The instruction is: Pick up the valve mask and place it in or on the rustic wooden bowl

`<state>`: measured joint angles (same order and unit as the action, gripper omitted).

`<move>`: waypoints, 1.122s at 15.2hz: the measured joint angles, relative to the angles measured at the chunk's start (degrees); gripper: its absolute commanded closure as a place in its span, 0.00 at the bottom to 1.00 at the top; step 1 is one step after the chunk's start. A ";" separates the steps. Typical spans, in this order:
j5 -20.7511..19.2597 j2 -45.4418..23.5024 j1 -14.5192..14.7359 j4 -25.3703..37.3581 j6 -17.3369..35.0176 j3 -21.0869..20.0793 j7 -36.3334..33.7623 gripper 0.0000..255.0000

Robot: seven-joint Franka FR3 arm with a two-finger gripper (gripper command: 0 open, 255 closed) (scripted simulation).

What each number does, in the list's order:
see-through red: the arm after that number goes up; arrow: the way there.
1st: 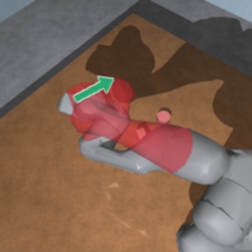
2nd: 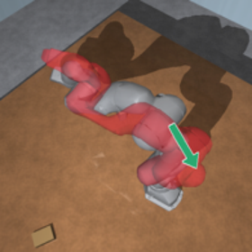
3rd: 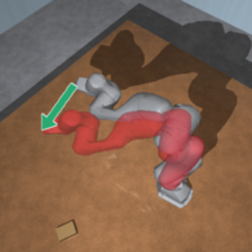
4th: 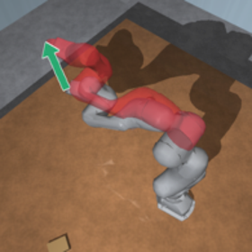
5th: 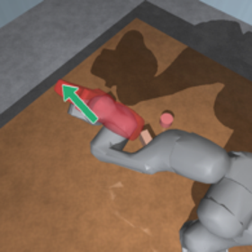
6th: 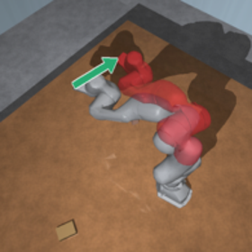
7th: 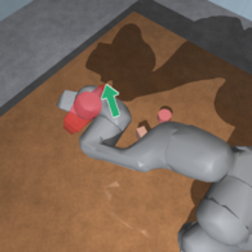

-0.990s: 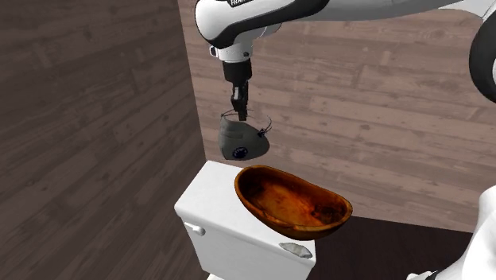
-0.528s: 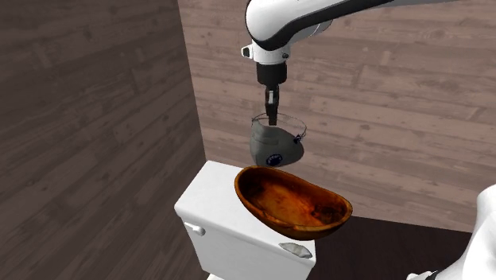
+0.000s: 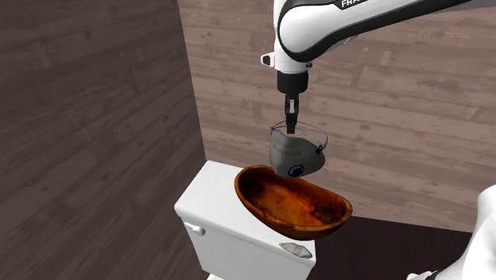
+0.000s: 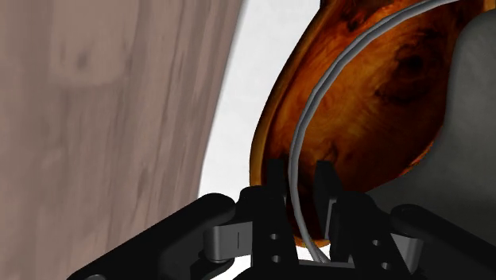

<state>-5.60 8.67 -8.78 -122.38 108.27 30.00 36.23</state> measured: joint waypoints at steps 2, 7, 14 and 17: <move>0.14 -0.46 -0.02 -1.26 1.66 0.14 0.11 1.00; 0.60 -1.74 -0.07 -3.79 5.34 0.47 0.48 1.00; 1.63 -4.09 -0.10 -6.22 9.86 0.92 1.33 1.00; 1.64 -4.12 -0.11 -6.30 9.98 0.93 1.35 1.00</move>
<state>-3.96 4.55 -8.89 -128.67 118.26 30.92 37.58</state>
